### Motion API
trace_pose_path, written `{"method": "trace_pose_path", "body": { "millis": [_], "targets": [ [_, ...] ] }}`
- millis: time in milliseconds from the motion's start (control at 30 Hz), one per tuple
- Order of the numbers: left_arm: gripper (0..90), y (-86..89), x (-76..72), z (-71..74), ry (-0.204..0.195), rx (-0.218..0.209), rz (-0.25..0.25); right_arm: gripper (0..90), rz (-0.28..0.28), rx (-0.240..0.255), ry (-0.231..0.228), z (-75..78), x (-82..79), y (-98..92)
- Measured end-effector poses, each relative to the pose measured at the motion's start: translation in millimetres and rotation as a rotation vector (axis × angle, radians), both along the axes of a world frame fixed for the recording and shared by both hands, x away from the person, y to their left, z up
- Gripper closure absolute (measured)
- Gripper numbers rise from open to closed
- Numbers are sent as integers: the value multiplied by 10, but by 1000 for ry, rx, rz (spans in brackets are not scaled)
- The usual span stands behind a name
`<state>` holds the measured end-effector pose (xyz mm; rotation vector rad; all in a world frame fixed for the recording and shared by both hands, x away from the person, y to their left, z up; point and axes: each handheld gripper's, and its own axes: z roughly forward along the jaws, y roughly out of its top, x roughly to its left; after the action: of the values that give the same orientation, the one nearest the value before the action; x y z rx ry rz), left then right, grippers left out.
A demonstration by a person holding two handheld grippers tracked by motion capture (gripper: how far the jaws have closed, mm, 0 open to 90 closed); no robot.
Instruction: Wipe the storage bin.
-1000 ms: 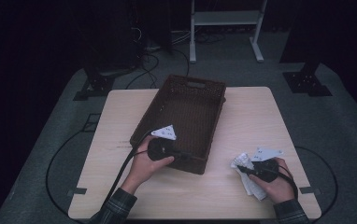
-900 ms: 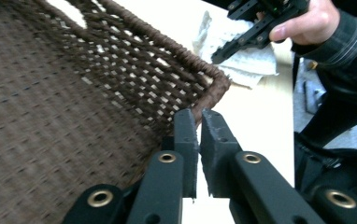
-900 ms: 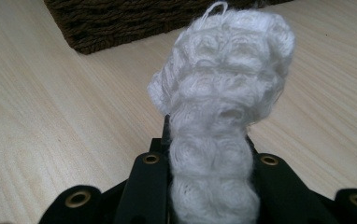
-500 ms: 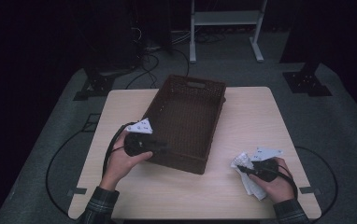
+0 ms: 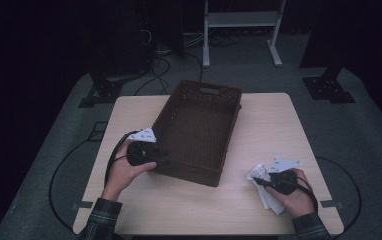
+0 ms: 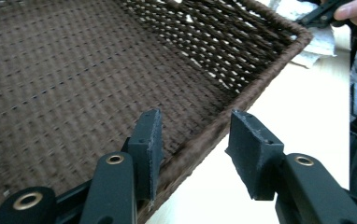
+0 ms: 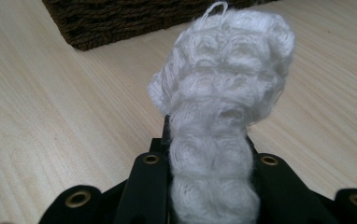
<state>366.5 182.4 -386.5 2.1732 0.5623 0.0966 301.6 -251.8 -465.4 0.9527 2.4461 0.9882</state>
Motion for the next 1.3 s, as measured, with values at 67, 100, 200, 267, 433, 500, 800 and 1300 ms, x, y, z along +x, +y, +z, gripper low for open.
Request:
{"method": "trace_pose_path", "body": {
  "millis": [67, 100, 200, 267, 433, 500, 800, 1300],
  "targets": [
    [515, -86, 0, -19, -4, 20, -26, 747, -1, 0, 1, 2, -2, 1],
    [507, -113, 5, -28, -8, 23, -30, 747, -1, -1, 0, 2, -2, 0],
    [502, -203, 11, -38, -11, 42, -48, 748, 1, -3, -3, -2, 4, -4],
    [512, -229, 16, -43, -3, 37, -56, 747, -1, -3, -3, 0, 4, -8],
    [572, -245, 2, -37, 4, 43, -64, 748, -8, -5, -4, 5, 4, -25],
    [582, -269, -7, -38, 3, 41, -66, 748, -12, -5, -5, 6, 4, -28],
    [667, -496, -84, -28, 19, 62, -102, 748, -22, -5, -7, 11, 5, -51],
    [748, -583, -148, -17, 31, 85, -104, 748, -21, -12, -13, 12, 2, -61]
  ]
}}
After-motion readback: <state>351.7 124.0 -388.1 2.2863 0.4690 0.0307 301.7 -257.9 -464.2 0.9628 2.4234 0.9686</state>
